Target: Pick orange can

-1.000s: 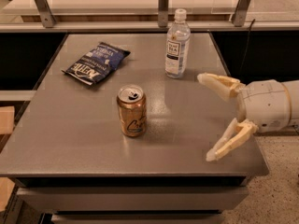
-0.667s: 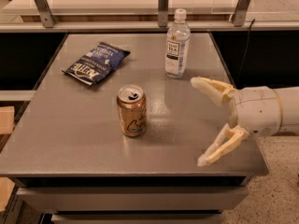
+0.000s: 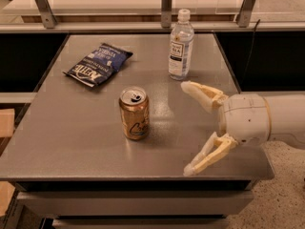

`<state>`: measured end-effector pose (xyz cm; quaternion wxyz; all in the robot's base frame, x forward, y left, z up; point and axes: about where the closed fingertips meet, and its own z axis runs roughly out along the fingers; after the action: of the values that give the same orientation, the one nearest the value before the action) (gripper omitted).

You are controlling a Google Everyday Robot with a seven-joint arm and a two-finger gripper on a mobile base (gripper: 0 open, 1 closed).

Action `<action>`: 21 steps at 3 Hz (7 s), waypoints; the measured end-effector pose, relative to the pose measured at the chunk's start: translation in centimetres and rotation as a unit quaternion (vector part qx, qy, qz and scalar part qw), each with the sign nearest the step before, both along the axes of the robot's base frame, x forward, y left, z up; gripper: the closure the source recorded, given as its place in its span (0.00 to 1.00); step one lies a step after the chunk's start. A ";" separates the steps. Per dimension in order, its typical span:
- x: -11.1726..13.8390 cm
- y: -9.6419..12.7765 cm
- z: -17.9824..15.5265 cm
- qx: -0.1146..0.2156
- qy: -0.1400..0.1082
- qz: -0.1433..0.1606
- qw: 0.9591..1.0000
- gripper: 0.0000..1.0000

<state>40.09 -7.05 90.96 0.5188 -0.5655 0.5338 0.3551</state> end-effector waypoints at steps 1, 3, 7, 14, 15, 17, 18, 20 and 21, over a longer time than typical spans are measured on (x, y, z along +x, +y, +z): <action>0.4 1.1 -0.2 0.005 0.006 -0.007 1.000 0.00; 1.0 2.8 -0.3 0.010 0.039 -0.004 0.999 0.00; 3.8 8.6 -1.3 0.038 0.050 0.049 0.997 0.00; 4.9 10.6 -0.4 0.031 0.042 0.092 0.994 1.00; 4.7 9.9 0.4 0.028 0.049 0.091 0.994 1.00; 4.5 8.8 2.9 0.026 0.064 0.090 0.994 1.00; 4.5 8.7 4.4 0.022 0.060 0.089 0.994 1.00; 4.7 8.9 7.7 0.021 0.041 0.091 0.995 1.00; 4.9 8.9 9.5 0.024 0.038 0.091 0.995 1.00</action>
Offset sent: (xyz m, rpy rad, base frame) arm 0.0147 0.0249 -0.0101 0.0394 0.1006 -0.0209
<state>44.98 1.86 100.44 0.4769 -0.5849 0.4913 0.4348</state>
